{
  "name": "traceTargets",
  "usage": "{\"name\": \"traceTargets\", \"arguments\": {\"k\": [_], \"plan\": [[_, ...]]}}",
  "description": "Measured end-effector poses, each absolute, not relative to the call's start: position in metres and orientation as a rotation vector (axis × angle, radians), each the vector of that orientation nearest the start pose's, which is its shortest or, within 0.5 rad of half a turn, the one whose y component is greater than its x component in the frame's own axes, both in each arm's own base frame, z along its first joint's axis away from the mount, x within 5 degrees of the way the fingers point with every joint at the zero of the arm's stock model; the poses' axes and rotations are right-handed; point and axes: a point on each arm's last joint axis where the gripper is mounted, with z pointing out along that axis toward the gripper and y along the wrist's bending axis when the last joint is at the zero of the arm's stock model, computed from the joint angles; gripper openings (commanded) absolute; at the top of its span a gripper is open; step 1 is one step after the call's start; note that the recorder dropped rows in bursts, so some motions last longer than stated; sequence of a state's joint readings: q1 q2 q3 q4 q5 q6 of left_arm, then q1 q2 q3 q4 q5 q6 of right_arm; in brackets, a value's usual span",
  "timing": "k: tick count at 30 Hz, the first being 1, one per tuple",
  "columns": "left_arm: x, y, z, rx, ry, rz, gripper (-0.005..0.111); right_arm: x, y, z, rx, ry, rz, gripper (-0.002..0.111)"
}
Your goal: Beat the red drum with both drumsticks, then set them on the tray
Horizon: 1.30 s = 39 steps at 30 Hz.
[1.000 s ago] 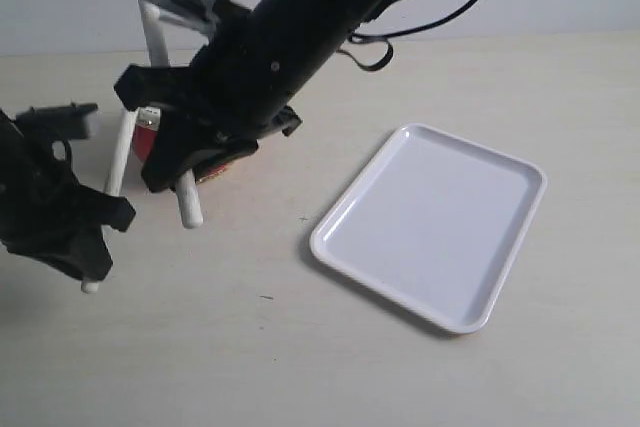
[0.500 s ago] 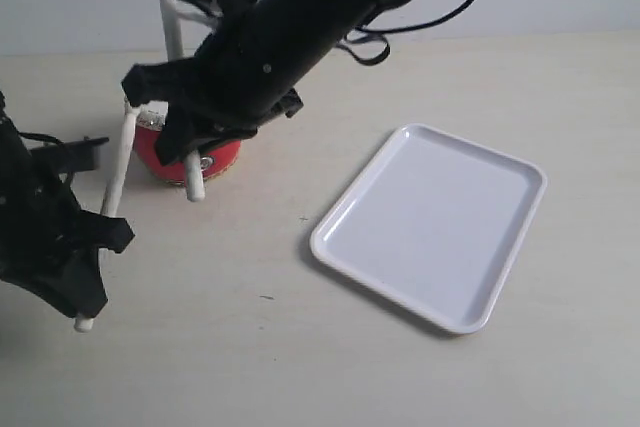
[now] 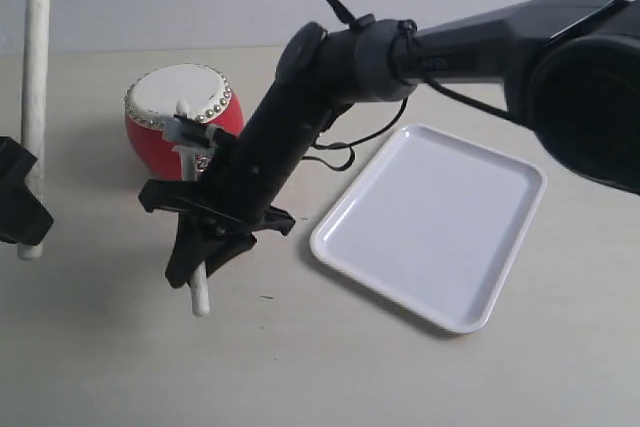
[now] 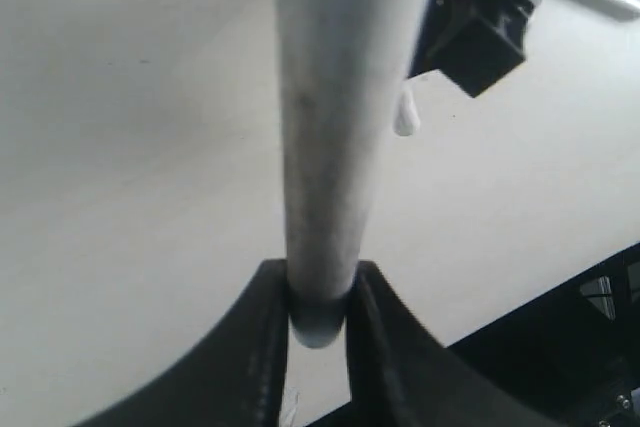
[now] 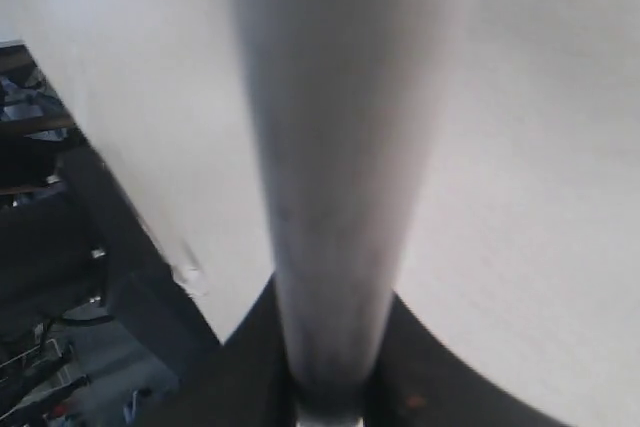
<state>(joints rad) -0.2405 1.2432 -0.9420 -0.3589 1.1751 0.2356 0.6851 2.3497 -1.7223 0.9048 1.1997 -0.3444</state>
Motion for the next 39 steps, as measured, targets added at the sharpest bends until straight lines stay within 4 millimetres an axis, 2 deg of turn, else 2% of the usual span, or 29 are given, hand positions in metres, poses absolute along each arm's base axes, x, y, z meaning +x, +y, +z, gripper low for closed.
{"name": "traceTargets", "arguments": {"k": [4,9,12,16,21,25,31,34,39], "plan": [[0.193,-0.077,0.296,0.535,2.831,-0.5,0.0,0.306,0.335,0.186,-1.016,2.871,1.287,0.0],[0.194,-0.077,0.292,0.512,2.805,-0.491,0.0,0.296,0.319,0.255,-1.115,2.697,1.17,0.0],[0.194,-0.077,0.286,0.496,2.802,-0.491,0.0,0.296,0.303,0.277,-1.124,2.672,1.047,0.0],[0.191,-0.077,0.275,0.483,2.829,-0.499,0.0,0.301,0.276,0.288,-1.061,2.697,0.921,0.0],[0.186,-0.075,0.264,0.473,2.864,-0.502,0.0,0.311,0.231,0.285,-0.903,2.786,0.82,0.0],[0.185,-0.075,0.261,0.465,2.866,-0.507,0.0,0.312,0.196,0.275,-0.774,2.87,0.779,0.0],[0.185,-0.078,0.262,0.451,2.857,-0.553,0.0,0.308,0.144,0.231,-0.525,3.079,0.768,0.0],[0.185,-0.08,0.263,0.454,2.846,-0.592,0.0,0.304,0.123,0.21,-0.314,3.16,0.746,0.0],[0.185,-0.082,0.263,0.462,2.834,-0.623,0.0,0.304,0.109,0.187,0.018,3.141,0.701,0.0]]}}
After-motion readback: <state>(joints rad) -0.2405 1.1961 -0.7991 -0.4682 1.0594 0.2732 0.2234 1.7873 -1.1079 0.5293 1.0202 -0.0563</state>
